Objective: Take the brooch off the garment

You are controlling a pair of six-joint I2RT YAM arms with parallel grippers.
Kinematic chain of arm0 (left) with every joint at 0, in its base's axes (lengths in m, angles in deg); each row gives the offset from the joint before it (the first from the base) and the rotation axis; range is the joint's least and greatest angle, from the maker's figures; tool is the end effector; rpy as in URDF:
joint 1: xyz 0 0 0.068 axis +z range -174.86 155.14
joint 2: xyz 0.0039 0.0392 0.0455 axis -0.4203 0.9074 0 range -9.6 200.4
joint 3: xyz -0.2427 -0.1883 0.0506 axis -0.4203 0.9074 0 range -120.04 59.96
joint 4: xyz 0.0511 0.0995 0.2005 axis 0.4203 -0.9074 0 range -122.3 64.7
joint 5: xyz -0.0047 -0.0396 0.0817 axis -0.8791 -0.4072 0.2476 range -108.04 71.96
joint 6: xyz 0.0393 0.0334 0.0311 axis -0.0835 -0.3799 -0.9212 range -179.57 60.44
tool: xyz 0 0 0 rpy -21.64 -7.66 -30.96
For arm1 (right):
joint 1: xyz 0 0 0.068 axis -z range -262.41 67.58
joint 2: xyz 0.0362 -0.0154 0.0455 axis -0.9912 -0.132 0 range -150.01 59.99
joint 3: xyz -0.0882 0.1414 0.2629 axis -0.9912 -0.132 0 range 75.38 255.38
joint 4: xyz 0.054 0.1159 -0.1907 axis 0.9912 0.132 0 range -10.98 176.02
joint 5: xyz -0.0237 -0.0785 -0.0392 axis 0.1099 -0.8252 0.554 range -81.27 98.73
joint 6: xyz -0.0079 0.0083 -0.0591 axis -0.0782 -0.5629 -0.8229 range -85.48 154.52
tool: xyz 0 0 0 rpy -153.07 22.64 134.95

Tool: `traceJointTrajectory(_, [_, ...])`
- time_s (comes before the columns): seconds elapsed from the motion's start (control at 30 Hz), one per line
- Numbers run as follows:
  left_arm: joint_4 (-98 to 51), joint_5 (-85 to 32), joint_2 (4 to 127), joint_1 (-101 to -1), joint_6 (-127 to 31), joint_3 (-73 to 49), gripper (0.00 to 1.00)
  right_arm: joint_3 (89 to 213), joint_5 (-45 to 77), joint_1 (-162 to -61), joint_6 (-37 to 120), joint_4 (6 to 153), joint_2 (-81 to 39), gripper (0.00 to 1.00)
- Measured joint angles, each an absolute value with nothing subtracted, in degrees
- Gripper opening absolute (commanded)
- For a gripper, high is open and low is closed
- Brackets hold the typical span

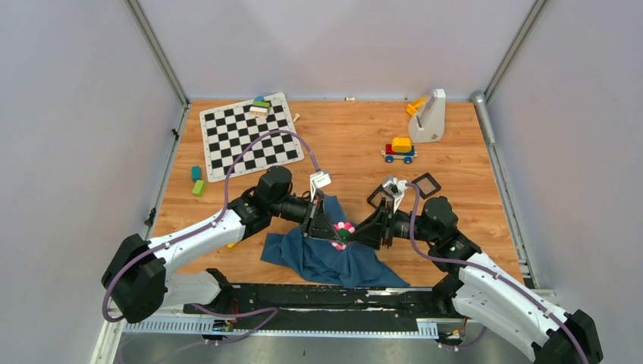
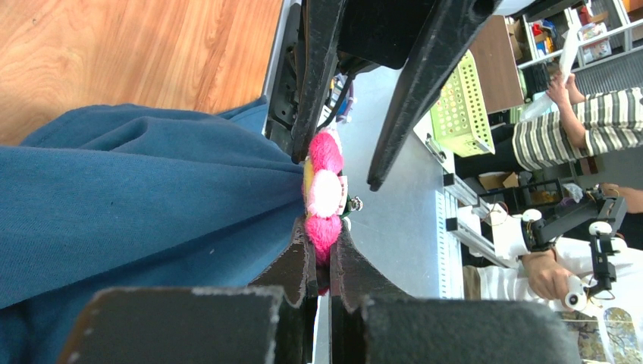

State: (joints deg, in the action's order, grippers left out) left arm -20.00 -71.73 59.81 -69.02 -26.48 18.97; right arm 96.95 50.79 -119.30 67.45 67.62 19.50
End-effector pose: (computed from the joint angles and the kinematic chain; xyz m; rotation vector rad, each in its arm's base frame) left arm 0.1322 -0.1787 0.3108 0.9187 2.0612 -1.7286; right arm 0.0733 0.0924 0.2851 -0.6750 1.7957 1.4853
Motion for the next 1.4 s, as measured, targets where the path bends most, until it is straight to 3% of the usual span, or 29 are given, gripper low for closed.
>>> traceJointTrajectory(0.23, [-20.2,-71.7,59.8,-69.0,-26.5,19.0,0.00,96.9,52.6,-119.3,67.7,65.9,14.6,0.27])
traceJointTrajectory(0.47, [-20.5,-72.0,60.0,-68.7,-26.5,19.0,0.00,97.0,54.7,-119.1,68.4,63.6,13.1,0.01])
traceJointTrajectory(0.53, [-20.4,-72.2,60.1,-68.6,-26.5,19.0,0.09,97.0,54.9,-119.0,69.0,63.6,13.2,0.00])
traceJointTrajectory(0.6, [-20.0,-71.8,60.0,-68.6,-26.4,19.0,0.30,97.0,54.2,-119.0,69.9,63.9,13.8,0.00])
traceJointTrajectory(0.73, [-18.3,-69.6,59.6,-68.6,-25.7,19.1,0.62,96.9,49.9,-119.0,73.8,65.1,16.7,0.00])
traceJointTrajectory(0.83, [-14.9,-67.9,58.0,-68.6,-23.9,20.5,0.68,96.9,46.1,-119.0,77.7,65.0,18.5,0.00])
traceJointTrajectory(1.1, [-1.9,-63.4,54.3,-68.3,-18.2,27.4,0.64,93.5,36.6,-119.0,88.9,60.9,22.9,0.00])
traceJointTrajectory(1.4, [17.1,-57.2,55.4,-68.7,-11.9,34.6,0.91,90.5,27.8,-119.0,94.5,53.2,20.7,0.00])
